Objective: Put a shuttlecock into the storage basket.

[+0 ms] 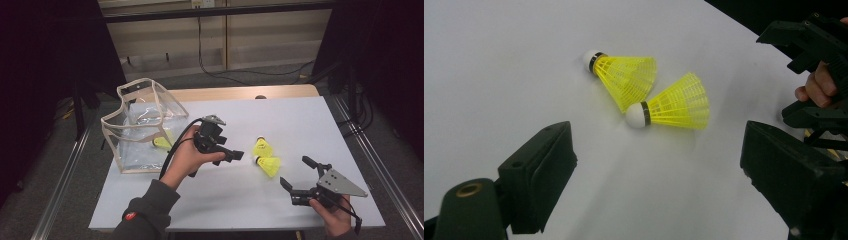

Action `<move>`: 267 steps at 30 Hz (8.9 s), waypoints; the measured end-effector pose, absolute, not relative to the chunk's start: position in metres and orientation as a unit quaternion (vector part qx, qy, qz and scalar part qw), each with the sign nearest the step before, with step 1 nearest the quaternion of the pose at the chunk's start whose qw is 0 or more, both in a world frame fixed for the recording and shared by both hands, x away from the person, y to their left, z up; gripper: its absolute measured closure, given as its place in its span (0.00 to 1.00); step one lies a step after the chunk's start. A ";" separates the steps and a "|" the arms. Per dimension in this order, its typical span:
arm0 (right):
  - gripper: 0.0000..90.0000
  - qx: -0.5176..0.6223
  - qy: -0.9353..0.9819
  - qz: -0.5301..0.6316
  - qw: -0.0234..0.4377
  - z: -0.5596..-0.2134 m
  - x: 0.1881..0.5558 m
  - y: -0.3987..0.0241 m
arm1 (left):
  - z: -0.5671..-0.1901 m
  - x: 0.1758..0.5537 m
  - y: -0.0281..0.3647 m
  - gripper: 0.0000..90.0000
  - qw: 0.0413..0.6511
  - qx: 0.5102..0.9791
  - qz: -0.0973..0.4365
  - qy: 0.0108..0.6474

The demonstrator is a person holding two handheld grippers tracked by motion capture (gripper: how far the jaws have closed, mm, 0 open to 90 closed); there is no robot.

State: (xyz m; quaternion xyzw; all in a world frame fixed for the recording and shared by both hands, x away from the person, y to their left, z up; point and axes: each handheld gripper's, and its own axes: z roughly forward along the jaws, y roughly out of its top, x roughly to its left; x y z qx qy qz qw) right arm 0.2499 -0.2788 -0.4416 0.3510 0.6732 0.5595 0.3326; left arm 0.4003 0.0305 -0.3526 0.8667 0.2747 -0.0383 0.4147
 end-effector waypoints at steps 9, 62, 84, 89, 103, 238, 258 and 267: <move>0.03 0.351 0.673 0.560 0.332 -0.441 0.250 -0.279 | -0.359 0.398 0.025 0.18 0.417 0.869 -0.041 0.263; 0.03 0.352 0.673 0.559 0.331 -0.442 0.250 -0.279 | -0.400 0.387 -0.012 0.18 0.408 0.882 -0.062 0.228; 0.03 0.352 0.672 0.559 0.333 -0.441 0.250 -0.280 | -0.419 0.391 -0.027 0.23 0.412 0.886 -0.050 0.205; 0.03 0.352 0.671 0.560 0.334 -0.441 0.250 -0.280 | -0.424 0.394 -0.030 0.25 0.413 0.888 -0.045 0.196; 0.03 0.351 0.672 0.560 0.334 -0.441 0.250 -0.280 | -0.430 0.399 -0.039 0.28 0.415 0.891 -0.044 0.176; 0.03 0.347 0.674 0.560 0.334 -0.441 0.250 -0.280 | -0.420 0.386 -0.033 0.48 0.393 0.902 -0.019 0.180; 0.03 0.348 0.675 0.560 0.332 -0.442 0.250 -0.280 | -0.429 0.379 -0.032 0.55 0.386 0.905 -0.001 0.180; 0.03 0.347 0.675 0.560 0.332 -0.441 0.250 -0.280 | -0.423 0.383 -0.014 0.87 0.395 0.893 0.026 0.213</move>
